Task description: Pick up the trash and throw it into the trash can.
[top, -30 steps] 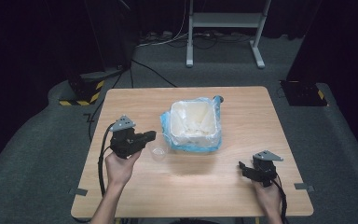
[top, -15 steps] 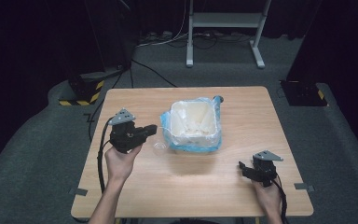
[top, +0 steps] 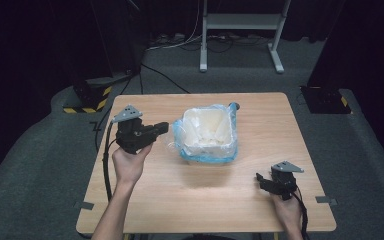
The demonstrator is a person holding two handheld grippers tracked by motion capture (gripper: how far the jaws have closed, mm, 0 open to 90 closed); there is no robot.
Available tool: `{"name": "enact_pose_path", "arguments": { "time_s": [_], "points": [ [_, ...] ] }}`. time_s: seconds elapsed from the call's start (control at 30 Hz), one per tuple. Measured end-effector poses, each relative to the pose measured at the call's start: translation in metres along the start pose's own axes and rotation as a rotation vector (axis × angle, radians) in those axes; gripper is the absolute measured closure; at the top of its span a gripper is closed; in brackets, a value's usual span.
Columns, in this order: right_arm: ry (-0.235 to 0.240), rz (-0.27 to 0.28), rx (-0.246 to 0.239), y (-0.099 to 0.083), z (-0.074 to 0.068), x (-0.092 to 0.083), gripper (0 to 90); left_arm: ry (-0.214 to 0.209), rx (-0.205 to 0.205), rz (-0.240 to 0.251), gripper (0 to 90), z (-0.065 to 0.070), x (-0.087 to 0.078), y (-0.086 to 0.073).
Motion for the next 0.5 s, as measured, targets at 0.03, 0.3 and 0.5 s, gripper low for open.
{"name": "enact_pose_path", "arguments": {
  "time_s": [0.03,0.3,0.5],
  "points": [
    [0.0,0.0,0.0,0.0,0.0,0.0,33.7,0.001,0.006,0.002,86.1,0.001,0.002,0.002],
    [0.0,0.0,0.0,0.0,0.0,0.0,33.7,-0.007,0.028,-0.012,86.2,0.005,0.017,0.013],
    [0.0,0.0,0.0,0.0,0.0,0.0,33.7,-0.039,0.028,-0.009,86.1,0.012,0.027,0.024]
  ]
}}
Point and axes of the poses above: each handheld gripper's, and its own axes: x roughly forward along the jaws, y roughly out of its top, z roughly to its right, the point moved 7 cm from there along x, roughly forward along the jaws, and after that the axes turned 7 degrees about y, right-handed, at the moved point
